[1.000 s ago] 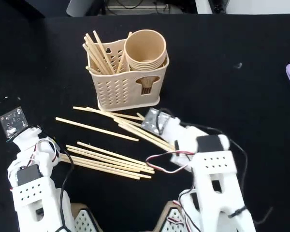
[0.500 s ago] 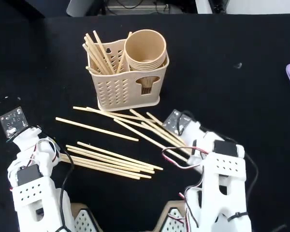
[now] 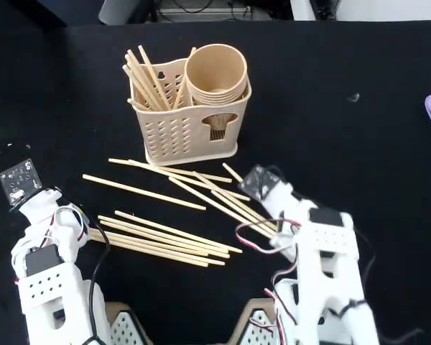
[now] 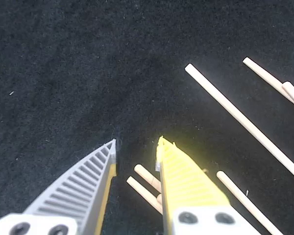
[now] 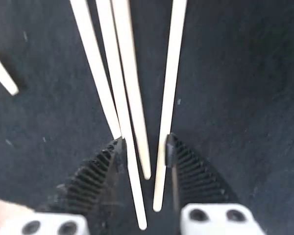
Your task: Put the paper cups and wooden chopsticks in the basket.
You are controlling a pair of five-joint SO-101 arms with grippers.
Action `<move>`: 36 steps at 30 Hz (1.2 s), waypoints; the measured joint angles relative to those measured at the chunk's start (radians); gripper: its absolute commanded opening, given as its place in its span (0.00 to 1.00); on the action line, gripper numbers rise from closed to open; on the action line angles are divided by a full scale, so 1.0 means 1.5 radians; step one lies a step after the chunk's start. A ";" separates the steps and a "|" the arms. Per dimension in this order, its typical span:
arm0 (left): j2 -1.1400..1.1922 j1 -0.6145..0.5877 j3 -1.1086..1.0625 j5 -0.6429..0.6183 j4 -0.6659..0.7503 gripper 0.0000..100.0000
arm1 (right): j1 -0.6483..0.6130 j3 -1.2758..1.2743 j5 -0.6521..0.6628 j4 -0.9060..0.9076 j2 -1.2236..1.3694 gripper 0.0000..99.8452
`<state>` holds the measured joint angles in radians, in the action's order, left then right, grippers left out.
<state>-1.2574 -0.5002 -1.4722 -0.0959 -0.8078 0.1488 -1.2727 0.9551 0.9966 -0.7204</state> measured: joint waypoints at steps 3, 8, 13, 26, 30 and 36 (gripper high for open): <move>0.000 0.000 0.000 0.000 0.000 0.15 | -0.054 0.059 -0.055 -0.001 0.068 0.16; 0.000 0.000 0.000 0.000 0.000 0.15 | -0.110 0.164 -0.097 -0.027 0.189 0.16; 0.000 0.000 0.000 0.000 0.000 0.15 | -0.118 0.238 -0.102 -0.035 0.314 0.16; 0.000 0.000 0.000 0.000 0.000 0.15 | -0.119 0.271 -0.103 -0.043 0.386 0.16; 0.000 0.000 0.000 0.000 0.000 0.15 | -0.119 0.268 -0.103 0.009 0.299 0.16; 0.000 0.000 0.000 0.000 0.000 0.15 | -0.159 0.194 -0.103 0.059 0.150 0.16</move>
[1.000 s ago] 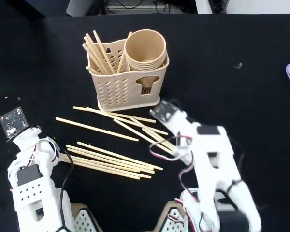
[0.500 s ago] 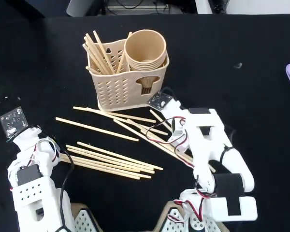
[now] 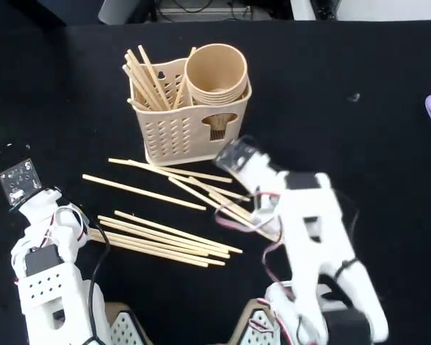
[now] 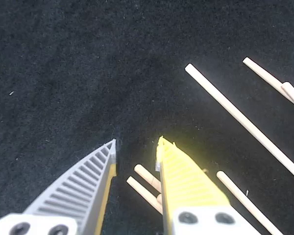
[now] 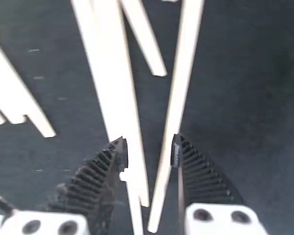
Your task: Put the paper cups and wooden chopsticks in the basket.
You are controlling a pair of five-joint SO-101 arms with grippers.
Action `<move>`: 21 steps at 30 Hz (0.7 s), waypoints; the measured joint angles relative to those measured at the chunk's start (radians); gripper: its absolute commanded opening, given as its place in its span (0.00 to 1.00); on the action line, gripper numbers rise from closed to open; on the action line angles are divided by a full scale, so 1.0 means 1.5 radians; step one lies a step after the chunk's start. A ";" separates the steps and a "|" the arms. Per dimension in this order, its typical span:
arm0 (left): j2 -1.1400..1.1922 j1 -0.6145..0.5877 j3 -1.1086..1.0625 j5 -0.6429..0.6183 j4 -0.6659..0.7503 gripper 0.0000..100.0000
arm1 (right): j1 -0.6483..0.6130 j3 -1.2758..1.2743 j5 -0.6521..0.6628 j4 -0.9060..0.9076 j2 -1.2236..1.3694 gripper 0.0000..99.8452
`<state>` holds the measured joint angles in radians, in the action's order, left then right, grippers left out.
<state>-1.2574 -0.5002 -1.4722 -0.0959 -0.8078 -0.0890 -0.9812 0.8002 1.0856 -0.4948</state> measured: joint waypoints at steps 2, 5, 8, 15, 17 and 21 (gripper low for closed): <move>0.000 0.000 0.000 0.000 0.000 0.15 | -0.043 -0.037 -0.007 0.003 -0.026 0.16; 0.000 0.000 0.000 0.000 0.000 0.15 | -0.090 -0.079 -0.033 -0.011 -0.034 0.16; 0.000 0.000 0.000 0.000 0.000 0.15 | -0.103 -0.096 -0.040 -0.036 -0.033 0.16; 0.000 0.000 0.000 0.000 0.000 0.15 | -0.105 -0.095 -0.042 -0.104 0.058 0.03; 0.000 0.000 0.000 0.000 0.000 0.15 | -0.104 -0.077 -0.042 -0.102 0.076 0.01; 0.000 0.000 0.000 0.000 0.000 0.15 | -0.106 -0.025 -0.044 -0.031 0.077 0.01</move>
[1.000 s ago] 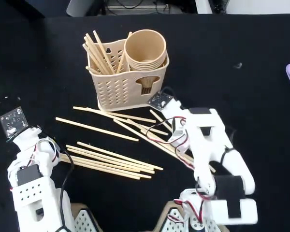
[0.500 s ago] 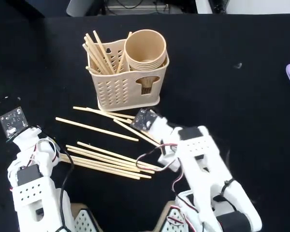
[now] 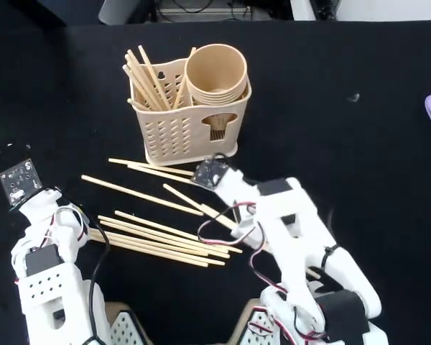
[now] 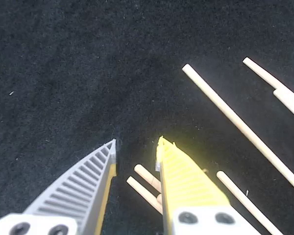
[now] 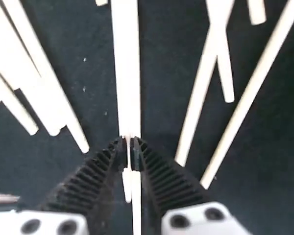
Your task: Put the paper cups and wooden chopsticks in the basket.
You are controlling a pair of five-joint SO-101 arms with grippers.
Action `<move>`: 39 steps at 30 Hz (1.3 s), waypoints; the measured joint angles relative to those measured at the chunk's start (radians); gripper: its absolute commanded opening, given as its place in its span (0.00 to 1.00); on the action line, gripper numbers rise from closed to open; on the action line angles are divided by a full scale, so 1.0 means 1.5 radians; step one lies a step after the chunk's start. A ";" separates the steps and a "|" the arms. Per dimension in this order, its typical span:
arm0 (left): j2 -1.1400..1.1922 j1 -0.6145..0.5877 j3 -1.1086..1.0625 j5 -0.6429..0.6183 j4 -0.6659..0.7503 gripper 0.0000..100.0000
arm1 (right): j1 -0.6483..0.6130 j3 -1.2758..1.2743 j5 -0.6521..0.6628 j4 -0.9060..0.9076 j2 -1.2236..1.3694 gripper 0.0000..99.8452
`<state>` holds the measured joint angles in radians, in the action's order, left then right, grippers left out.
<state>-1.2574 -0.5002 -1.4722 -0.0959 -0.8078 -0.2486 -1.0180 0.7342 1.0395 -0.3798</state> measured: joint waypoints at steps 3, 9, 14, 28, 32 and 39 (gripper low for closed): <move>0.000 0.000 0.000 0.000 0.000 0.15 | 0.001 0.041 0.000 0.062 -0.026 0.01; 0.000 0.000 0.000 0.000 0.000 0.15 | -0.004 0.090 0.000 0.146 -0.104 0.02; 0.000 0.000 0.000 0.000 0.000 0.15 | -0.004 0.015 -0.030 0.083 -0.102 0.13; 0.000 0.000 0.000 0.000 0.000 0.15 | -0.003 -0.009 -0.034 -0.070 0.075 0.08; 0.000 0.000 0.000 0.000 0.000 0.15 | -0.003 0.020 -0.034 -0.061 0.113 0.05; 0.000 0.000 0.000 0.000 0.000 0.15 | -0.001 0.030 -0.034 -0.061 0.122 0.01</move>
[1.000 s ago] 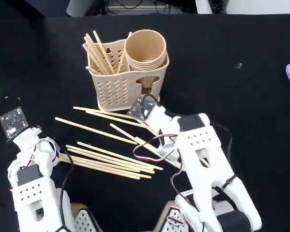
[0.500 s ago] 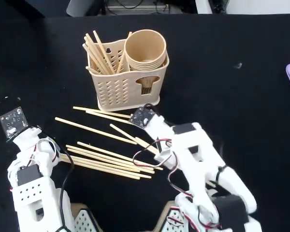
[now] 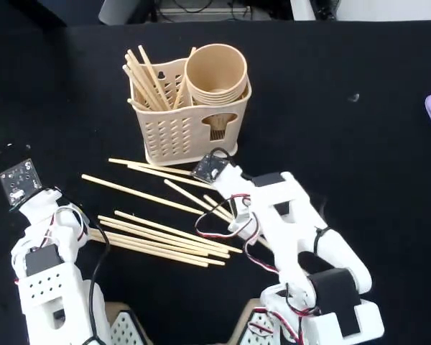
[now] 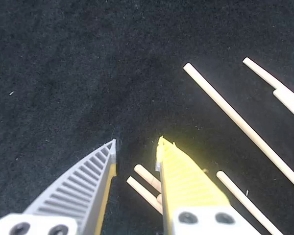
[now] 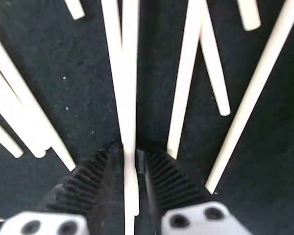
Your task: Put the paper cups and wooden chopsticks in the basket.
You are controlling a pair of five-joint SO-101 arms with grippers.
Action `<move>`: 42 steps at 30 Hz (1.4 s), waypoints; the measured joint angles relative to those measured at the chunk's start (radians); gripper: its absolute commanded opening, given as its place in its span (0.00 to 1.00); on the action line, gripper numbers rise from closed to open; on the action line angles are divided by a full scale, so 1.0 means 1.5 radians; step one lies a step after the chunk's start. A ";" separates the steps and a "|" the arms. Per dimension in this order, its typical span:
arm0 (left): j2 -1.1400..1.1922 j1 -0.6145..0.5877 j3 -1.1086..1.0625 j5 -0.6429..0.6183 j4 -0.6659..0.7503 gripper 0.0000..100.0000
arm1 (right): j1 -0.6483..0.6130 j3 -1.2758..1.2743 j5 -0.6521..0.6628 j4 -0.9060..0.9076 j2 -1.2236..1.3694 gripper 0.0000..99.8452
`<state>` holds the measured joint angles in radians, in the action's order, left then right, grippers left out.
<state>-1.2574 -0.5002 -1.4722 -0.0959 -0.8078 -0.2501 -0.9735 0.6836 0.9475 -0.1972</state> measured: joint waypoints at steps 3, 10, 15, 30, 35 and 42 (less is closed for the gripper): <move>0.000 0.000 0.000 0.000 0.000 0.15 | 0.000 0.007 0.000 0.012 -0.003 0.01; 0.000 0.000 0.000 0.000 0.000 0.15 | -0.002 0.088 0.000 0.200 -0.186 0.01; 0.000 0.000 0.000 0.000 0.000 0.15 | -0.002 0.172 0.000 0.316 -0.305 0.01; 0.000 0.000 0.000 0.000 0.000 0.15 | -0.236 0.633 -0.202 0.255 -0.283 0.01; 0.000 0.000 0.000 0.000 0.000 0.15 | -0.239 0.710 -0.279 0.085 -0.181 0.01; 0.000 0.000 0.000 0.000 0.000 0.15 | -0.239 0.784 -0.350 -0.099 -0.043 0.01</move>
<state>-1.2574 -0.5002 -1.4722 -0.0959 -0.8078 -0.6091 0.2018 0.1588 0.7986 -0.2616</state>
